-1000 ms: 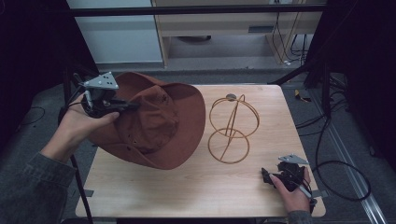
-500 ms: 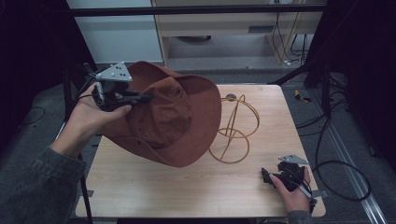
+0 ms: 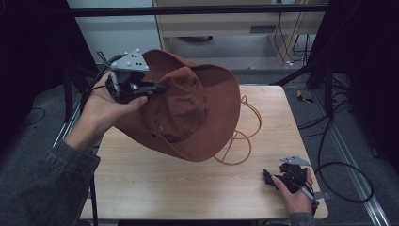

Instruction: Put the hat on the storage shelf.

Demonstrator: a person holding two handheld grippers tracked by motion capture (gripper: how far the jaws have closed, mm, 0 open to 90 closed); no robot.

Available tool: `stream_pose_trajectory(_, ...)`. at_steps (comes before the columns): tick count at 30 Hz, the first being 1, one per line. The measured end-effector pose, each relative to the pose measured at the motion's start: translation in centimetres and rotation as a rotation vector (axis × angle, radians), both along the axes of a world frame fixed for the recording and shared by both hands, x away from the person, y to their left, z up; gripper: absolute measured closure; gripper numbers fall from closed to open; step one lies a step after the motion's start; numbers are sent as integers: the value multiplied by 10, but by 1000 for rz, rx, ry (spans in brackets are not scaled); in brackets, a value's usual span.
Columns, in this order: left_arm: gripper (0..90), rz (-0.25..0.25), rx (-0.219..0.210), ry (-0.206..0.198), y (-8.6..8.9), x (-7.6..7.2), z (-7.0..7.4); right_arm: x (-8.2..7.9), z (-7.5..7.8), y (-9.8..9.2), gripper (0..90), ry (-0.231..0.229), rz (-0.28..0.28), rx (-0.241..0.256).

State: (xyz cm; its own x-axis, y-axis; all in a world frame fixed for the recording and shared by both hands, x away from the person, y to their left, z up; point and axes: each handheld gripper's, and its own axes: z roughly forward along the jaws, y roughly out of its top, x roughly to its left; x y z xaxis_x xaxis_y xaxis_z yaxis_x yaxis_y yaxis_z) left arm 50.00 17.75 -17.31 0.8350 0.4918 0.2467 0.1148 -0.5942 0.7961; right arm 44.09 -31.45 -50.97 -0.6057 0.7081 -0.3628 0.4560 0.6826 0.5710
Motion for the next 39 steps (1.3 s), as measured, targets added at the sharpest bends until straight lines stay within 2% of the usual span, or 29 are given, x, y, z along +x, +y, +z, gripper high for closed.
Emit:
stream_pose_trajectory(7, 885, -25, 2, -11, -16, 0, 8, 0, 0, 0, 5, 2, -1, 4)
stream_pose_trajectory(9, 885, -28, 4, -15, -26, 3, 8, 0, 0, 0, 5, 1, 2, 2)
stream_pose_trajectory(16, 885, -41, 3, -18, -44, 9, 10, 0, -1, 0, 5, -9, -11, 2)
stream_pose_trajectory(18, 885, -50, 11, -11, -56, 14, 10, 0, 0, 0, 5, -1, 3, 1)
stream_pose_trajectory(19, 885, -50, 11, -11, -56, 14, 10, 0, 0, 0, 5, -1, 3, 1)
stream_pose_trajectory(24, 884, -77, 15, -9, -78, 19, 8, 0, 0, 0, 5, 0, 3, 0)
stream_pose_trajectory(39, 884, -138, 40, 1, -120, 32, 2, 0, 0, 0, 5, 1, 2, 0)
